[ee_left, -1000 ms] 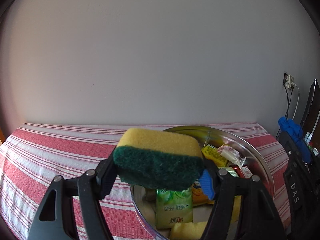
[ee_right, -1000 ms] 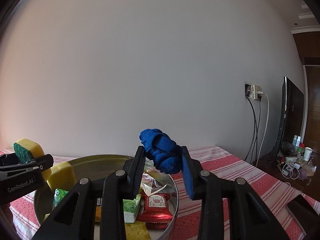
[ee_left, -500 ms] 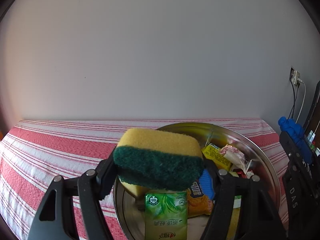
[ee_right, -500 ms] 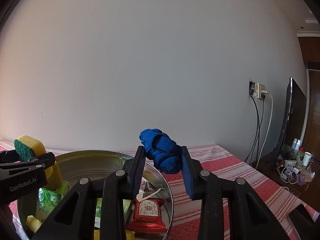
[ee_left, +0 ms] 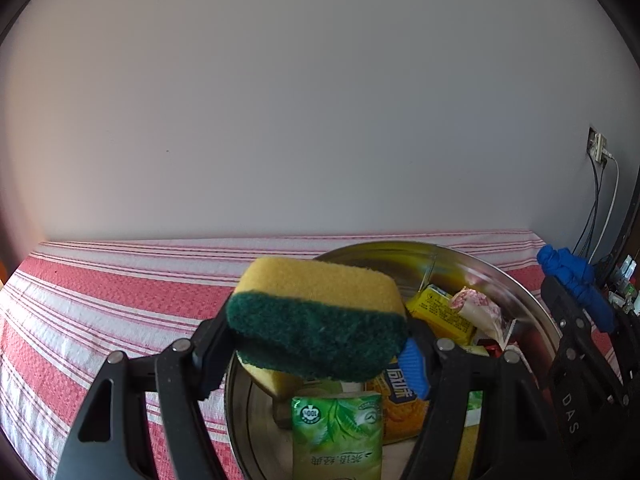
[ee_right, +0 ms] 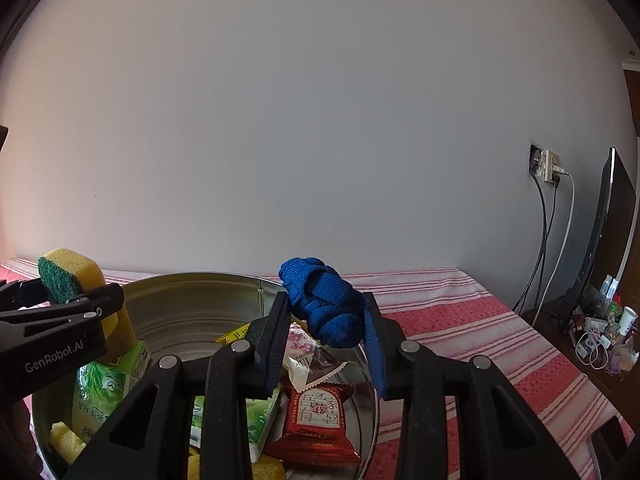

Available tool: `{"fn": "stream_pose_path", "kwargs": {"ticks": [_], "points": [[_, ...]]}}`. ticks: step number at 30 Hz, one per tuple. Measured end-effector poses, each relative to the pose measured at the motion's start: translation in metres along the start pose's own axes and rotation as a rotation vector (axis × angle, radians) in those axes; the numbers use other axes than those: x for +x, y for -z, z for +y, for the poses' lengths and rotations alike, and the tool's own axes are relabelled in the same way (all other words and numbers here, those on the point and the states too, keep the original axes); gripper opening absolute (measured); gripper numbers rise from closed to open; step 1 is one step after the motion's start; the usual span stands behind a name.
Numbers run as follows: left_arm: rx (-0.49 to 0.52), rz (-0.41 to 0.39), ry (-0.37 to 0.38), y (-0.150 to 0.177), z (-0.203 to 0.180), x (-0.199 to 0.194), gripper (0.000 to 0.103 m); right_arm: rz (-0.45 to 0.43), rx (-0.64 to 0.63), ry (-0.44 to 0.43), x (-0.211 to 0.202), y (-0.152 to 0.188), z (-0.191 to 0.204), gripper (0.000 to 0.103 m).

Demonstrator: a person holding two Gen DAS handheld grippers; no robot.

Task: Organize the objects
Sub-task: 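Carry the green-backed sponge with the left tool while the right tool carries the blue cloth over the tin, then open both tools to drop the sponge and blue cloth into the tin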

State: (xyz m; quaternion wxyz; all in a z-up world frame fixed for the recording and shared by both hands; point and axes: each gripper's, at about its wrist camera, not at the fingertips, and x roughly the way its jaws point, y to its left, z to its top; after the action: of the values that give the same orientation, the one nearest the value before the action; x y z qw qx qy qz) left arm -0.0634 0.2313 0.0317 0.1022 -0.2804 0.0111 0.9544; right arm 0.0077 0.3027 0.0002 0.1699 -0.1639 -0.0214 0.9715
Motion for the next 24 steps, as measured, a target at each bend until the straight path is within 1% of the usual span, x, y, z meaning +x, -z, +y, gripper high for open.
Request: {"fn": "stream_pose_path", "kwargs": {"ticks": [11, 14, 15, 17, 18, 19, 20, 21, 22, 24], "points": [[0.030, 0.005, -0.004, 0.003, -0.004, 0.008, 0.070, 0.061, -0.027, -0.064, 0.006, 0.000, 0.006, 0.037], [0.042, 0.009, 0.002, 0.004, -0.006, 0.010, 0.070, 0.092, -0.046, -0.086, 0.011, 0.001, 0.007, 0.037], [0.062, 0.016, 0.008, 0.004, -0.007, 0.009, 0.070, 0.108, -0.052, -0.099, 0.013, 0.001, 0.008, 0.037], [0.106, 0.028, 0.015, 0.005, -0.014, 0.012, 0.073, 0.128, -0.048, -0.140, 0.015, 0.000, 0.006, 0.038], [0.115, 0.040, 0.024, 0.005, -0.016, 0.012, 0.078, 0.129, -0.035, -0.162, 0.015, 0.000, 0.004, 0.038], [0.117, 0.041, 0.028, 0.005, -0.017, 0.012, 0.087, 0.126, -0.021, -0.171, 0.014, 0.000, 0.002, 0.039], [0.111, 0.028, 0.010, 0.005, -0.016, 0.009, 0.090, 0.129, -0.010, -0.175, 0.014, 0.000, 0.001, 0.043], [0.100, 0.013, -0.007, 0.005, -0.014, 0.007, 0.096, 0.129, 0.006, -0.173, 0.014, -0.001, -0.003, 0.047], [0.086, 0.003, -0.011, 0.005, -0.012, 0.006, 0.099, 0.126, 0.023, -0.175, 0.010, -0.001, 0.000, 0.048], [0.053, 0.002, 0.002, 0.004, -0.007, 0.006, 0.102, 0.125, 0.060, -0.174, 0.007, -0.002, -0.003, 0.060]]}}
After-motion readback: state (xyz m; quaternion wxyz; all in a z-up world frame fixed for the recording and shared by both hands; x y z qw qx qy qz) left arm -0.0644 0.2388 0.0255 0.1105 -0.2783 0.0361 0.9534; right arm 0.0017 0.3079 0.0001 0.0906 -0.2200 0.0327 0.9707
